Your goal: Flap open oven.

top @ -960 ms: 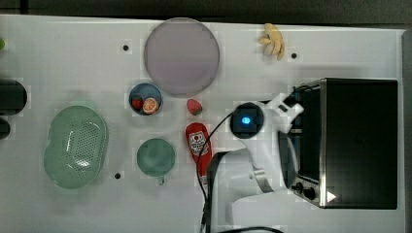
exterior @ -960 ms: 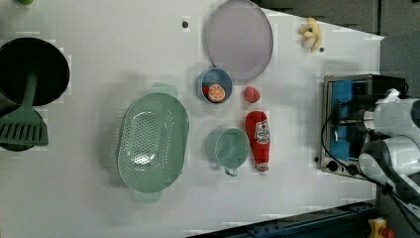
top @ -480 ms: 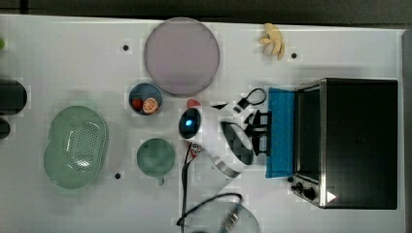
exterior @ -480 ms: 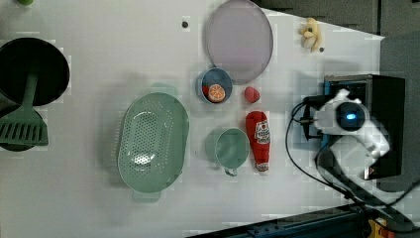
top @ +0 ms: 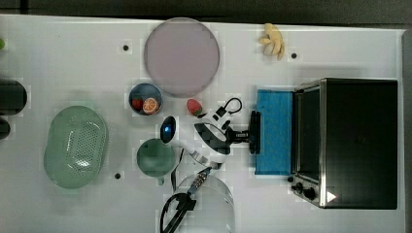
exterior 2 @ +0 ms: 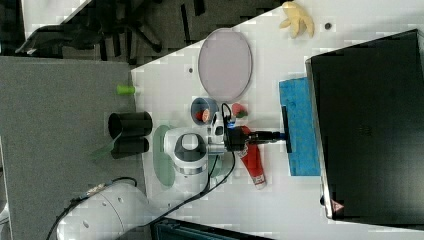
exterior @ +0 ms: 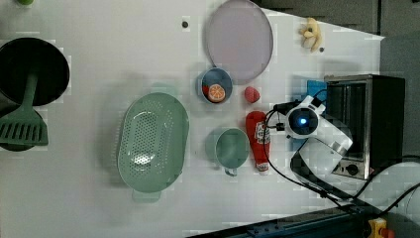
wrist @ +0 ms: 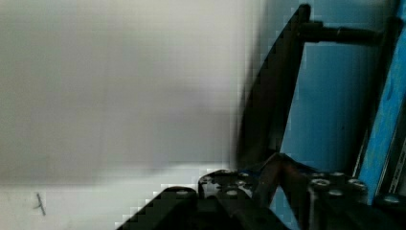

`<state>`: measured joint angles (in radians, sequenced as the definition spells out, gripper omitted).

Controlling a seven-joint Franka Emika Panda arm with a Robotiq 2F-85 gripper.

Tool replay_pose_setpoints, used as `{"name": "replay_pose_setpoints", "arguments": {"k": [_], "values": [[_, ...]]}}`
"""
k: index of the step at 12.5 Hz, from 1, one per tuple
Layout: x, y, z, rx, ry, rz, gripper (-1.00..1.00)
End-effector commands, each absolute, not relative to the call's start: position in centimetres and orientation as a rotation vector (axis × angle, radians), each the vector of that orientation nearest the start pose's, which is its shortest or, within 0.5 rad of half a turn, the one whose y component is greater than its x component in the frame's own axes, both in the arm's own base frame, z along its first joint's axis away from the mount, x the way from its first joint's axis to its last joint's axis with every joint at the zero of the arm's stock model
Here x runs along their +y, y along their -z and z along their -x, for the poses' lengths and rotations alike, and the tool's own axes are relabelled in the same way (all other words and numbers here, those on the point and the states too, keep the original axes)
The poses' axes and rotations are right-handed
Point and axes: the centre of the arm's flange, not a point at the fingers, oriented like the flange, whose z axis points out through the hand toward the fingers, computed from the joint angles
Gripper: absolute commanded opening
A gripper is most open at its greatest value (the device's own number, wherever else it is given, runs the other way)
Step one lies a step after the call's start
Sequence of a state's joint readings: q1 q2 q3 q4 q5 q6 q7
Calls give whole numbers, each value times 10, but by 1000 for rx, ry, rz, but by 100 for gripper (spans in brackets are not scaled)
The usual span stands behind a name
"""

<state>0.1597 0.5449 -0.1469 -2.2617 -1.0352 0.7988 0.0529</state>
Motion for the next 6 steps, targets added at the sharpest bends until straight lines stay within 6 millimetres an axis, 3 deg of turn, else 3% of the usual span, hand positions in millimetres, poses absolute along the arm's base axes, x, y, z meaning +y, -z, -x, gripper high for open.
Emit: {"name": "replay_pose_setpoints", "arguments": {"k": [1,3,6], "values": [[-9,-132,-502,-23,-15,-2486,-65],[-11,-169,-516,-152,-92,-2540,-65],[-12,-239,-533,-547,-169,-2652,-65]]}}
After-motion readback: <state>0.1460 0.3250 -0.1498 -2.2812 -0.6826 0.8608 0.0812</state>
